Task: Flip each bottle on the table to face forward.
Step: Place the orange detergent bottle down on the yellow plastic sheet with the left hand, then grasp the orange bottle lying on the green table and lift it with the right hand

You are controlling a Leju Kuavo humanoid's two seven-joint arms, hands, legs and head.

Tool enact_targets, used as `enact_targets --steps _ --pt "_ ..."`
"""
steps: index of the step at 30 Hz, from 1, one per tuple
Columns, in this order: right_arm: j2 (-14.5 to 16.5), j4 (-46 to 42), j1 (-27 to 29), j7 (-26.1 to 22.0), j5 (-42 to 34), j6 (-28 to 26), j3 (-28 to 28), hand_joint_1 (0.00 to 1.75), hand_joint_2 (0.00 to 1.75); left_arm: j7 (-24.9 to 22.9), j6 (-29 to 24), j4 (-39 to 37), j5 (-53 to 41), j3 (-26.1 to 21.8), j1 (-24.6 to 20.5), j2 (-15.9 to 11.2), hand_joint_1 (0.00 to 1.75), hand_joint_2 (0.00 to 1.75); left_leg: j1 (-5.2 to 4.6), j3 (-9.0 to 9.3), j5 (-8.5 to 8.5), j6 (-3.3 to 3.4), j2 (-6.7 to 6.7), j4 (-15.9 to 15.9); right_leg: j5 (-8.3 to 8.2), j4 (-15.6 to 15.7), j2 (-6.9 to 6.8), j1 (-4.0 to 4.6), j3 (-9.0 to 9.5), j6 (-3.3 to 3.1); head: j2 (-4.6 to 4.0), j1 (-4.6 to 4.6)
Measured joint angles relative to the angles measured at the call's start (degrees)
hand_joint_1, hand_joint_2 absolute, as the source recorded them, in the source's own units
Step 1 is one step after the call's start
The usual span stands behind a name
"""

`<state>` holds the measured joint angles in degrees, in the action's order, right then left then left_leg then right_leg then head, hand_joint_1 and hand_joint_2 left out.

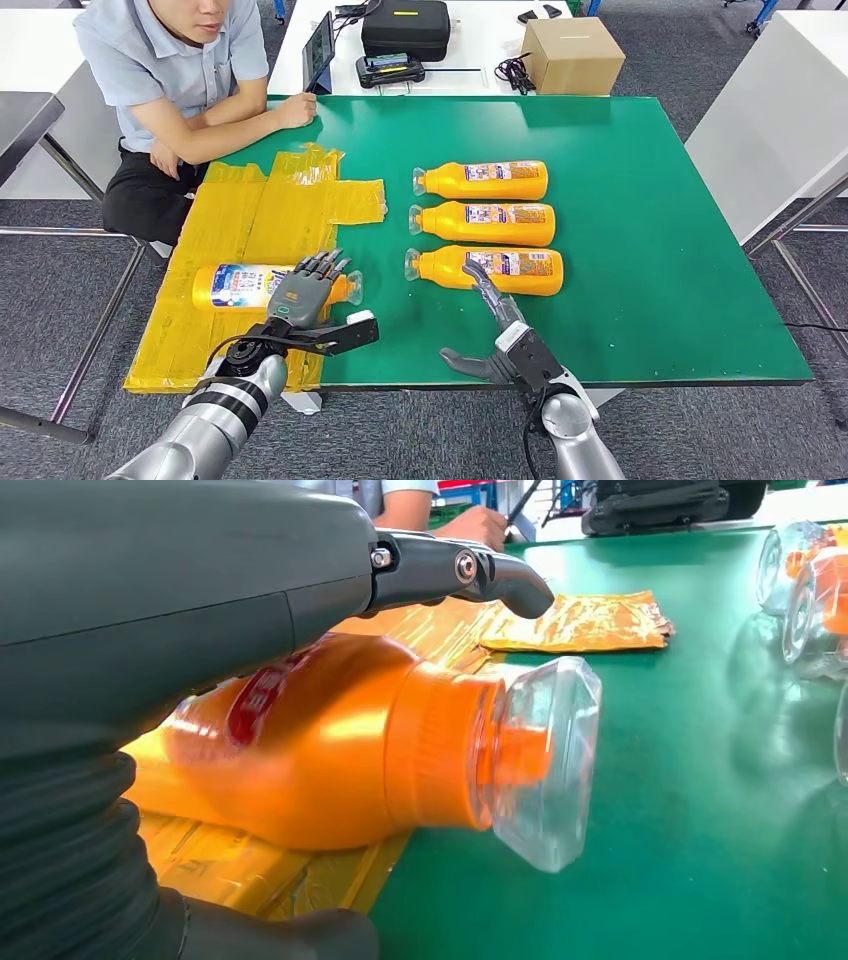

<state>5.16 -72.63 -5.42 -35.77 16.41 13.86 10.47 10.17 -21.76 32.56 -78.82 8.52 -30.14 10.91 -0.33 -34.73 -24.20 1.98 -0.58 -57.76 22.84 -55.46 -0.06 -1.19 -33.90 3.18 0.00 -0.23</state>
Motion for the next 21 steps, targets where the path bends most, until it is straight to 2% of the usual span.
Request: enact_targets --steps 6,9,13,17,21 --pt "0.0 0.3 0.2 -0.1 0.1 -0.7 0.0 0.00 1.75 3.6 -2.8 1.5 4.3 0.3 1.9 0.8 0.00 1.75 -0.01 0.00 0.00 0.00 0.00 0.0 0.00 0.0 0.00 -0.01 -0.02 0.00 0.00 0.00" --pt "0.1 -0.4 1.1 -0.1 0.6 -1.5 -0.1 0.00 1.75 6.6 -2.7 9.0 9.5 1.7 6.5 2.3 0.00 1.75 -0.02 -0.14 0.00 0.01 0.00 0.0 0.00 0.0 0.00 -0.01 -0.15 0.00 0.00 0.01" --pt "0.6 -1.9 2.3 0.1 1.1 -2.1 -0.4 0.00 1.75 6.7 -2.3 21.8 12.3 5.2 12.2 3.5 0.00 1.75 -0.03 -0.29 -0.03 0.01 0.04 0.0 0.01 0.0 0.01 -0.01 -0.31 0.01 0.00 -0.01" --pt "1.1 -2.8 2.8 0.2 1.5 -2.2 -0.5 0.00 1.75 6.3 -2.4 29.9 12.5 7.8 15.2 3.7 0.00 1.75 0.00 -0.30 -0.04 0.00 0.04 0.0 0.02 0.0 0.01 0.01 -0.34 0.00 0.00 -0.01" --pt "1.1 -3.3 3.0 0.2 1.6 -2.3 -0.5 0.00 1.75 6.0 -2.4 33.6 12.8 8.9 16.4 3.7 0.00 1.75 0.01 -0.29 -0.03 -0.01 0.04 0.0 0.02 0.0 0.01 0.02 -0.34 -0.01 0.00 -0.01"
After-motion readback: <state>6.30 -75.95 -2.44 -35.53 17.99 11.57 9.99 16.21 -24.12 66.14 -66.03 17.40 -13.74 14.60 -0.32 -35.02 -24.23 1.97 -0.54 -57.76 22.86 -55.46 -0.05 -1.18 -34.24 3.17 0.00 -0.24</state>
